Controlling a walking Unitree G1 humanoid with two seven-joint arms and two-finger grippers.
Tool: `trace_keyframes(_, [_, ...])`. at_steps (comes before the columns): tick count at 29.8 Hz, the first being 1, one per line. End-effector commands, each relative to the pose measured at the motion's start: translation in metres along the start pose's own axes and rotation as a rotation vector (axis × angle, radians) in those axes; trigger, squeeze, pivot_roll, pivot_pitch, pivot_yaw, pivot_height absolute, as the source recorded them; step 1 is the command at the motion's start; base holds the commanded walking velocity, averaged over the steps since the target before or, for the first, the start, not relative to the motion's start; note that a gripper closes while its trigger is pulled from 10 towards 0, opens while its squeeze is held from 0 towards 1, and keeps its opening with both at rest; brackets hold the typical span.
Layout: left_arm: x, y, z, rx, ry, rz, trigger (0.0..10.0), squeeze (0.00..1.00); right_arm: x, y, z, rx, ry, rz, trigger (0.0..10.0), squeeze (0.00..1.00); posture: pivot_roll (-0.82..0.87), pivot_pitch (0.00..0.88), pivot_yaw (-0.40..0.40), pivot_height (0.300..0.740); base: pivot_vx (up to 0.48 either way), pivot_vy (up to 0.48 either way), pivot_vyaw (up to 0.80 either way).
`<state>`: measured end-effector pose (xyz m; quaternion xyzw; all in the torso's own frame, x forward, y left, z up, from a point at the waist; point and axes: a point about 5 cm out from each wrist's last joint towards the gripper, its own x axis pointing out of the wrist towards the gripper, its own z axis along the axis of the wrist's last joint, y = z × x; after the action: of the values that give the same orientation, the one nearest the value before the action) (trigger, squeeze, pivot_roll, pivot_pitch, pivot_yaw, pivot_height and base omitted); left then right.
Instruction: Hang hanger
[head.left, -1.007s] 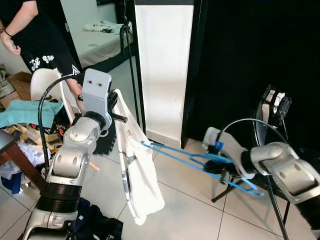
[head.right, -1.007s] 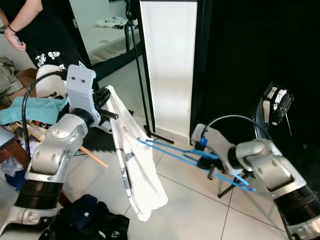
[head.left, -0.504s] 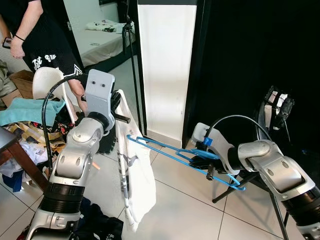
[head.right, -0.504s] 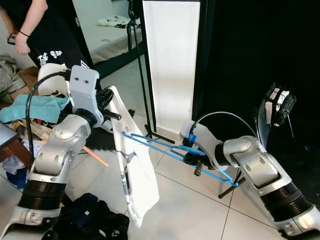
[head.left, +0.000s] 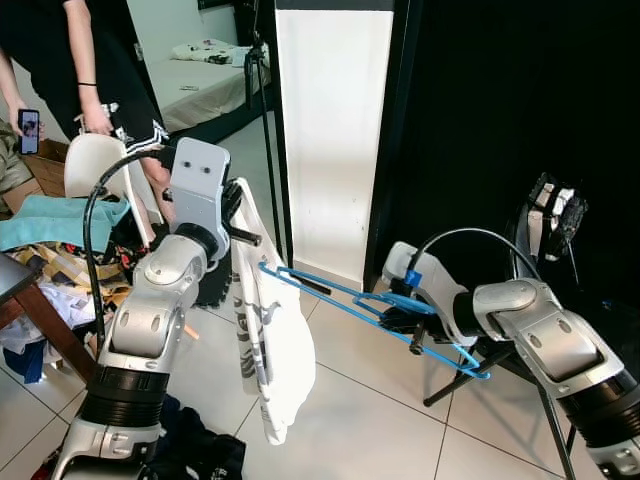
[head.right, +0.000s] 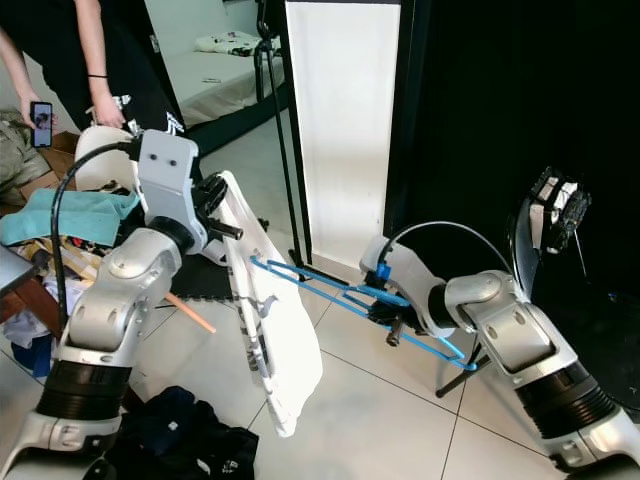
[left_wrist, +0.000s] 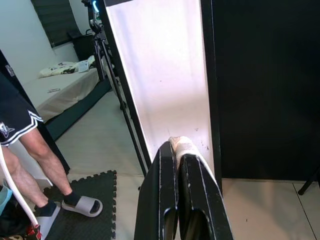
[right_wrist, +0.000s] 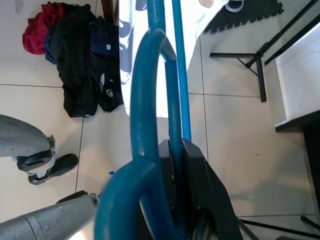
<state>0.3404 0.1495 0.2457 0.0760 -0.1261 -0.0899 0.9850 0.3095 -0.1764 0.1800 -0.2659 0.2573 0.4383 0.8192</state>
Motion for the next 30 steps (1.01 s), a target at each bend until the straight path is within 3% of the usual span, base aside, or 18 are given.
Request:
trace_keyframes(1, [-0.002, 0.003, 0.007, 0.015, -0.036, 0.004, 10.0, 0.0, -0.003, -0.005, 0.003, -0.002, -0.004, -0.024, 10.0, 0.0, -0.13, 0.0, 0.009, 0.736, 0.0, 0.0, 0.0])
trace_keyframes(30, [0.001, -0.002, 0.007, 0.041, -0.019, 0.043, 10.0, 0.0, 0.005, 0.015, 0.019, 0.005, -0.072, 0.075, 10.0, 0.0, -0.13, 0.0, 0.007, 0.736, 0.0, 0.0, 0.0])
